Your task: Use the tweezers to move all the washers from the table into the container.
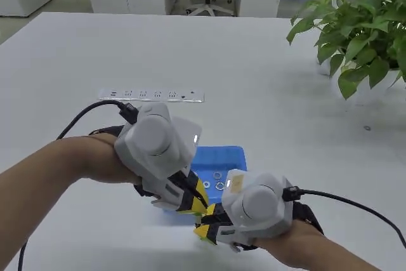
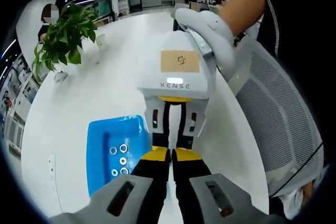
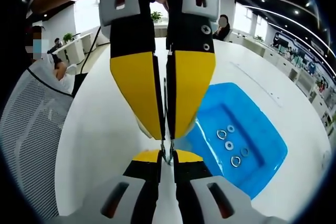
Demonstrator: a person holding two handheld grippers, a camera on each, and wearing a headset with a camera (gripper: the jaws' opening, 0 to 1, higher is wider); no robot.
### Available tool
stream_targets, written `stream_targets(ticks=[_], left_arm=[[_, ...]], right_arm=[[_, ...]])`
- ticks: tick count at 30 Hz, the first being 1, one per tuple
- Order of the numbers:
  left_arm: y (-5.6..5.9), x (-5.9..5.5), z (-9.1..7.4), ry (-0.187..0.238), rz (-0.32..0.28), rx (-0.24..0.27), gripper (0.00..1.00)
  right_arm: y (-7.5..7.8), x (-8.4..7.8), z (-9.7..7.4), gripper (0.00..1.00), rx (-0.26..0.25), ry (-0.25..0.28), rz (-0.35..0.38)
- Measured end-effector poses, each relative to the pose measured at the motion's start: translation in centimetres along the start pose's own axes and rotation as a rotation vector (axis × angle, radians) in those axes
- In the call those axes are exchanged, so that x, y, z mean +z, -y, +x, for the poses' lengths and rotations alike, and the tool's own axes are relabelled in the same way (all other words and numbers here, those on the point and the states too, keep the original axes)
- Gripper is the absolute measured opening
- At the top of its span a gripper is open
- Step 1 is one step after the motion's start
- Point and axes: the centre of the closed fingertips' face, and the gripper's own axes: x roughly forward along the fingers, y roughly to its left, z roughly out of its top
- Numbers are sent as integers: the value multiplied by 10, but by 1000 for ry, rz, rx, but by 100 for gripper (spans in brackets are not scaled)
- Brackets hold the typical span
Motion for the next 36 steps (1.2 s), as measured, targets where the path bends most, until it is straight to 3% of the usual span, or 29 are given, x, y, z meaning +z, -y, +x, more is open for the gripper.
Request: stream_targets(ticks=[20,36], left_arm=[[-1,1,-1,6,-6,-4,6],[4,17,-24,15,-35,-2,6]], right_arm=[[0,0,-3,9,-7,11,19],[-5,21,-20,9,-12,21,-7]])
